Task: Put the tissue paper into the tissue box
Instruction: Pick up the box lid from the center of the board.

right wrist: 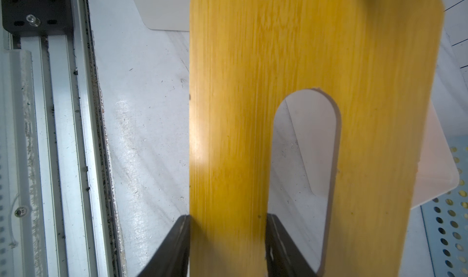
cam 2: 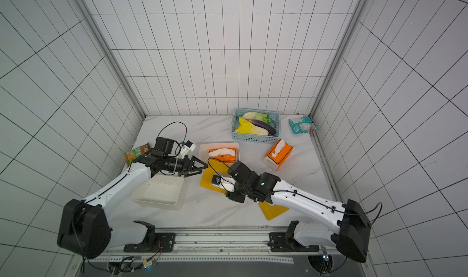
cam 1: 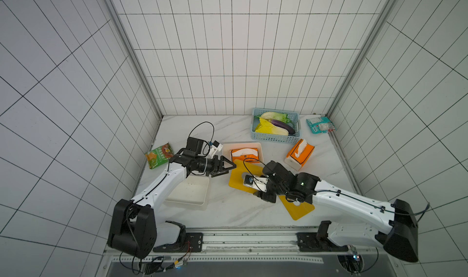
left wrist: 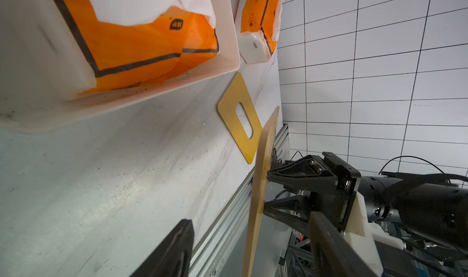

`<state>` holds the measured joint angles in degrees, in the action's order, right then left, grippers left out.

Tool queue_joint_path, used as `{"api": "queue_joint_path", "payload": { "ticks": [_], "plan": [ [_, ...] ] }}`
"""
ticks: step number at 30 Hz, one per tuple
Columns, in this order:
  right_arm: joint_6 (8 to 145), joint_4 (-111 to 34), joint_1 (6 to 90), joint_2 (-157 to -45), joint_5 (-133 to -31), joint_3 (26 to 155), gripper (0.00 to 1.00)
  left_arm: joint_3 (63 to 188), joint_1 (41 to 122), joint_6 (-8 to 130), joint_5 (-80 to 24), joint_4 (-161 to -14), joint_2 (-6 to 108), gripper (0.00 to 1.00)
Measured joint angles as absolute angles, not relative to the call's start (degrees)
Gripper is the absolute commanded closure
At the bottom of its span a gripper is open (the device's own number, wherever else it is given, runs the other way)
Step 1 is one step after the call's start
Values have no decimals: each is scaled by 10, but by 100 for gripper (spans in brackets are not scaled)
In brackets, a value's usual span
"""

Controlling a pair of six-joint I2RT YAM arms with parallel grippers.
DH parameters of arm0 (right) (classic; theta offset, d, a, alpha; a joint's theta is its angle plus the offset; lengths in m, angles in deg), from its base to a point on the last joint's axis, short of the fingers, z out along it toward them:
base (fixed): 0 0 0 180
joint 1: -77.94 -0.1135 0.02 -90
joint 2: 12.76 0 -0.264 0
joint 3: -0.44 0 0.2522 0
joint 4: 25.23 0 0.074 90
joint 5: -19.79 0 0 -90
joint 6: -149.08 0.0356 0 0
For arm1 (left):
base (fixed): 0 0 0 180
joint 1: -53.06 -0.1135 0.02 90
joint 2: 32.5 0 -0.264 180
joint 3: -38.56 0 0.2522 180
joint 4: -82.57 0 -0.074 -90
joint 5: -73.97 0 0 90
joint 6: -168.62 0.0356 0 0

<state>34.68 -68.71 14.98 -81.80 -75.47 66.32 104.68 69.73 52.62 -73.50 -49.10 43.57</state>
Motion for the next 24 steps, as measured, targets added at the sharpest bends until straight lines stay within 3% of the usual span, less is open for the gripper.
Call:
{"api": "queue_joint_path", "payload": {
  "ticks": [15, 24],
  "plan": [
    [347, -671, 150, -811, -738, 655, 85, 1076, 764, 527, -763, -474, 486, 60],
    [348, -654, 150, -805, -733, 645, 85, 1077, 779, 503, -775, -498, 503, 90]
  ]
}}
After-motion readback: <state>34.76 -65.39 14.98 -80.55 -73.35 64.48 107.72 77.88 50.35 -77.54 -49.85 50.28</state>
